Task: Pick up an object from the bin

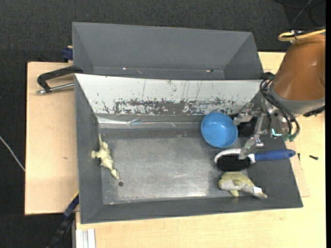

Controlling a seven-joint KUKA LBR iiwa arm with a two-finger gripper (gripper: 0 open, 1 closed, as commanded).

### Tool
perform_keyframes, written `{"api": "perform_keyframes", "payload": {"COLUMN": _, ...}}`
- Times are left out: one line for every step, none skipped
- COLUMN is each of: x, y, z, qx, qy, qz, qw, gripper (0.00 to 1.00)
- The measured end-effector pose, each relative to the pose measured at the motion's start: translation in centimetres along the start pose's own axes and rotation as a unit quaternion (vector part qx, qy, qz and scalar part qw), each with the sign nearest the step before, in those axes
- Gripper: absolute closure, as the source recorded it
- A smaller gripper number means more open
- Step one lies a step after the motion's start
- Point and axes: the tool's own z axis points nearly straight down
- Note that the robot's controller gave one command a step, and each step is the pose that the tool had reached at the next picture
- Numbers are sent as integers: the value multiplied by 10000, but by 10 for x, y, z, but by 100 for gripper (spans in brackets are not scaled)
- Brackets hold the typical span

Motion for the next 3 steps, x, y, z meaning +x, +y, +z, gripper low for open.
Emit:
{"api": "perform_keyframes", "payload": {"x": -20, "y": -12, "z": 40, "qx": 12, "qy": -100, "qz": 180, "qw": 9998, "gripper": 0}}
{"api": "perform_keyframes", "payload": {"x": -44, "y": -33, "z": 103, "qx": -7, "qy": -75, "qz": 114, "qw": 9999, "gripper": 0}}
{"api": "perform_keyframes", "payload": {"x": -43, "y": -35, "z": 98, "qx": 9, "qy": -27, "qz": 93, "qw": 10000, "gripper": 100}}
